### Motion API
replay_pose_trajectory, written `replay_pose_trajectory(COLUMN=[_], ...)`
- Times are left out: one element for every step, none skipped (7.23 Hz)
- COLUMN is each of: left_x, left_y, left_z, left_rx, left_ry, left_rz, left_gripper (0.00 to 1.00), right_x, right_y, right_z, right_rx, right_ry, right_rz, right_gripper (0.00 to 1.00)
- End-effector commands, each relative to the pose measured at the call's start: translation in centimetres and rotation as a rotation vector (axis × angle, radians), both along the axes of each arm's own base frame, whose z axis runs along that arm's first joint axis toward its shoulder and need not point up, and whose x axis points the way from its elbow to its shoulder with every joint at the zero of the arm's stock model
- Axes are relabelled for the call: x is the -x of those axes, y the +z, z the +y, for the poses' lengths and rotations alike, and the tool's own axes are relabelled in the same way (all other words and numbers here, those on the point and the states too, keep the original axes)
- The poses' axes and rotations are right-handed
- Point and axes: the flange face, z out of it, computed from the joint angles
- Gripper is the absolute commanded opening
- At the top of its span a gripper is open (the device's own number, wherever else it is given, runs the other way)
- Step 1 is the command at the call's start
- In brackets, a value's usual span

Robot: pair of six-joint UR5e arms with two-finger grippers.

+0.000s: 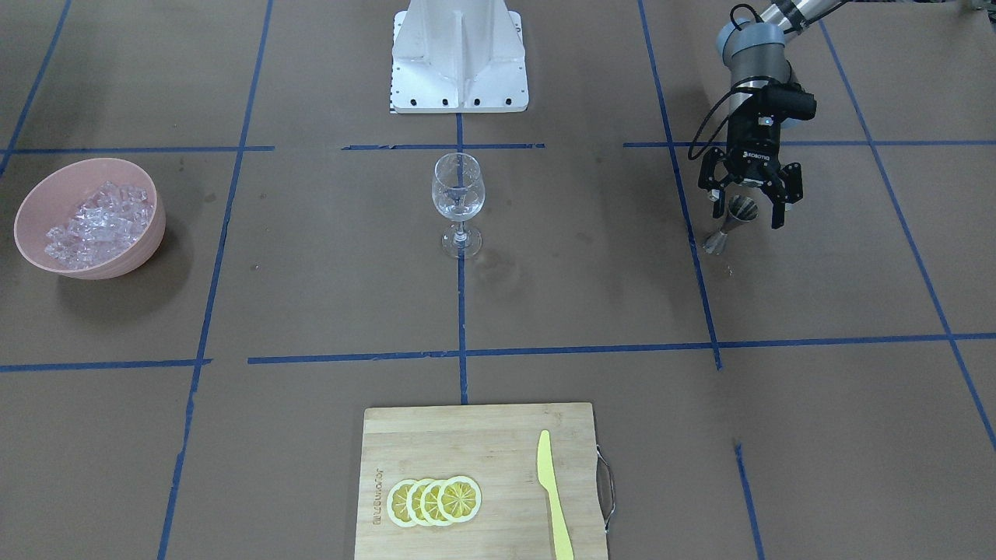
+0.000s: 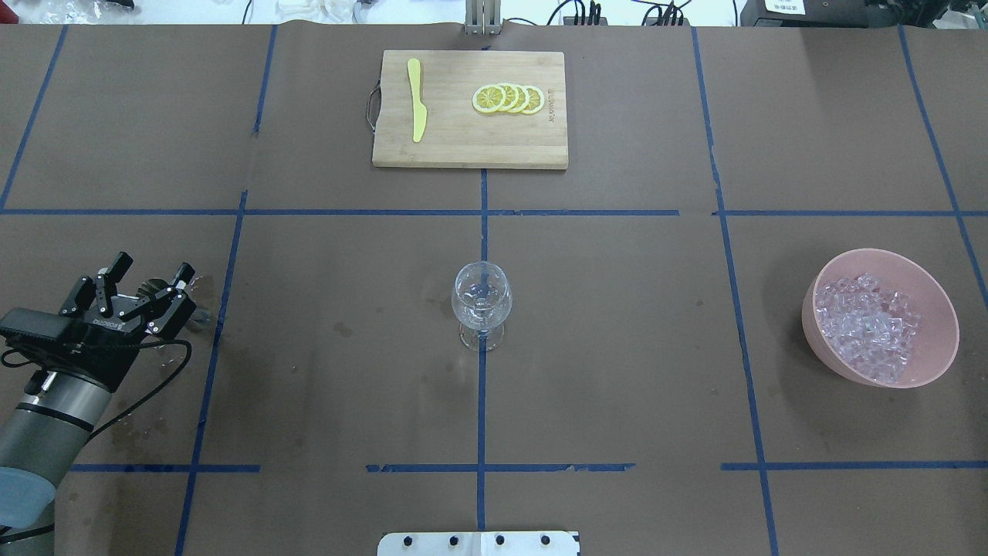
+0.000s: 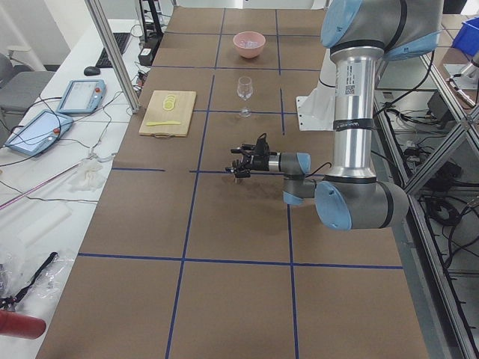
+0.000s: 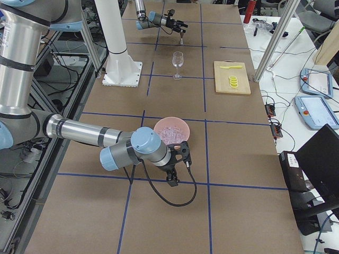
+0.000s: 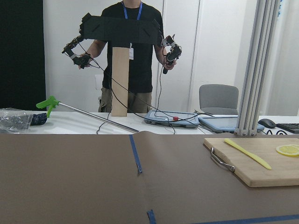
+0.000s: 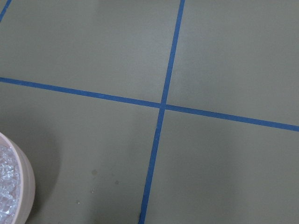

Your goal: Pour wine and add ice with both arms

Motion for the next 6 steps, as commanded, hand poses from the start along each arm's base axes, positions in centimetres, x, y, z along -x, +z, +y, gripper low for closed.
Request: replay_pose_trajectory(left_x=[2.8,5.2,8.6,12.1,15.6,19.2], left_y=[-0.5,-0.4,-0.1,0.6,1.1,0.9], left_z=[-3.8,-6.7,-10.2,-13.0,-15.8,-18.0], left_rx=[-0.038,-0.050,-0.048,-0.023,0.040,0.112], left_ry=[0.062,0.109,0.168,0.220,0.279,0.349], left_rz=[-0.068,-0.117,-0.214,-0.309,-0.385,-0.449], left_gripper=[1.00,1.00,1.00,1.00,1.00,1.00], right_x=[0.0,0.0,0.0,0.0,0.0,0.1], right_y=[0.0,0.0,0.1,0.1,0.2,0.3], right_z=[0.0,0.0,0.1,0.1,0.3,0.4], right_rx=[0.000,0.000,0.002,0.002,0.005,0.006], right_ry=[0.000,0.000,0.000,-0.001,-0.001,-0.001], right_rz=[0.000,0.000,0.000,-0.002,-0.003,-0.003], right_gripper=[1.00,1.00,1.00,1.00,1.00,1.00])
